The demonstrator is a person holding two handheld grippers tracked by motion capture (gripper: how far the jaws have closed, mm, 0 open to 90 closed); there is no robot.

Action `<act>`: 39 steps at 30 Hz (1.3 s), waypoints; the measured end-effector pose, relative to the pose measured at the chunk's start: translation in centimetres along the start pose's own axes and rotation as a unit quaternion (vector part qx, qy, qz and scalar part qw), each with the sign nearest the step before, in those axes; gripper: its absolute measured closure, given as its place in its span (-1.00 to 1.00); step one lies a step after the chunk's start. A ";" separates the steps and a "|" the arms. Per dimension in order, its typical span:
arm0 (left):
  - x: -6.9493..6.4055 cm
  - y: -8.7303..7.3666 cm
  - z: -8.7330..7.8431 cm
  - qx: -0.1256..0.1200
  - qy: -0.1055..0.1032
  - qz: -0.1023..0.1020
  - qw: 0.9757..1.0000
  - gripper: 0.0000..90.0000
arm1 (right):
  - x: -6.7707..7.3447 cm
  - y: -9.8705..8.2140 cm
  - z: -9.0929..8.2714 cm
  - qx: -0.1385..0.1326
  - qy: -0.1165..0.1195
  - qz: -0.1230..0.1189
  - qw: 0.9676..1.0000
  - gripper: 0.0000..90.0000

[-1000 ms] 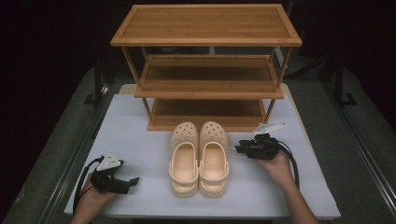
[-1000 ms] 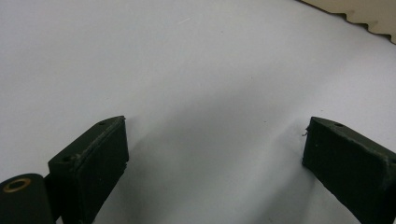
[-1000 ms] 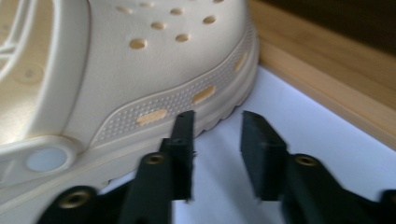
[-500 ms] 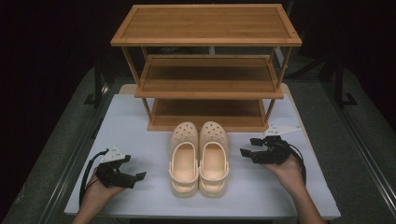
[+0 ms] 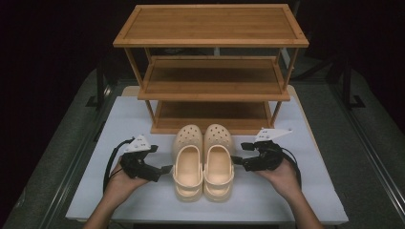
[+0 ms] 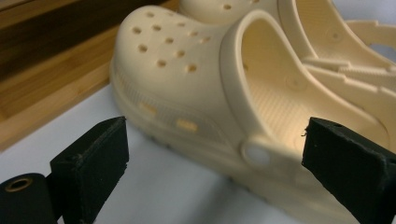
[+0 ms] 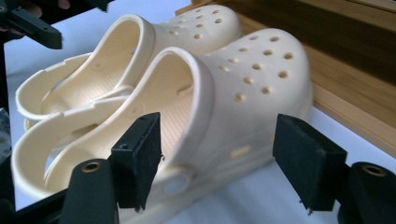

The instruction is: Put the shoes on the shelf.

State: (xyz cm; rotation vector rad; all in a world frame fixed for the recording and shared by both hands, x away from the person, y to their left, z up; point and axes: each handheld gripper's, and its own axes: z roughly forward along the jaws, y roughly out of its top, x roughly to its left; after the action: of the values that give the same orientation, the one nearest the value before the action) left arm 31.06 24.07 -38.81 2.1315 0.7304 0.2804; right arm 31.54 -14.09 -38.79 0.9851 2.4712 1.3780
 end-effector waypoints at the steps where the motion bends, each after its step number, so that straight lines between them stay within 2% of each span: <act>1: 0.0 0.0 0.0 0.000 0.000 0.000 1.000 -0.85 | 0.0 0.2 0.4 0.002 0.000 0.000 1.000 -0.29; 2: 0.0 0.6 0.9 0.005 -0.003 0.003 1.000 -0.85 | 0.0 0.3 0.7 0.004 0.000 -0.002 1.000 -0.30; 5: 0.1 1.2 2.2 0.009 -0.003 0.006 1.000 -0.85 | 0.0 0.7 1.7 0.006 -0.001 -0.005 1.000 -0.31; 12: 0.4 1.1 4.0 0.026 0.011 0.011 1.000 -0.85 | 0.0 0.5 3.3 0.020 -0.005 -0.005 1.000 -0.34; 15: 0.5 0.9 4.3 0.026 0.015 0.014 0.999 -0.71 | 0.0 0.3 3.8 0.031 -0.011 -0.010 0.999 -0.35; 18: 0.7 0.9 4.3 0.026 0.014 0.010 1.000 -0.70 | 0.0 0.2 4.1 0.043 -0.024 -0.016 0.999 -0.35; 25: 1.2 0.8 3.9 0.028 0.009 0.007 1.000 -0.67 | -0.4 0.0 3.9 0.040 -0.020 -0.010 0.999 -0.31; 29: 1.2 0.8 3.6 0.026 -0.008 0.011 1.000 -0.43 | -0.5 0.0 3.6 0.038 -0.016 -0.011 0.999 -0.17; 31: 1.0 0.8 3.5 0.022 -0.015 0.013 1.000 -0.22 | -0.6 -0.1 3.4 0.035 -0.016 -0.009 0.999 -0.08; 34: 0.9 0.9 3.1 0.021 -0.003 0.023 0.999 -0.04 | -0.9 -0.3 3.0 0.030 -0.012 -0.005 0.999 0.03; 39: 1.0 1.0 2.2 0.018 0.027 0.033 0.999 0.40 | -0.9 -0.4 2.4 0.023 -0.019 -0.010 1.000 0.25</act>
State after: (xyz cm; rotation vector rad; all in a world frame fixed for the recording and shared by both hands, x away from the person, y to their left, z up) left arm 33.22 22.79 -39.44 2.1927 0.7004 0.3635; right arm 33.08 -13.12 -40.65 0.9837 2.4876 1.2899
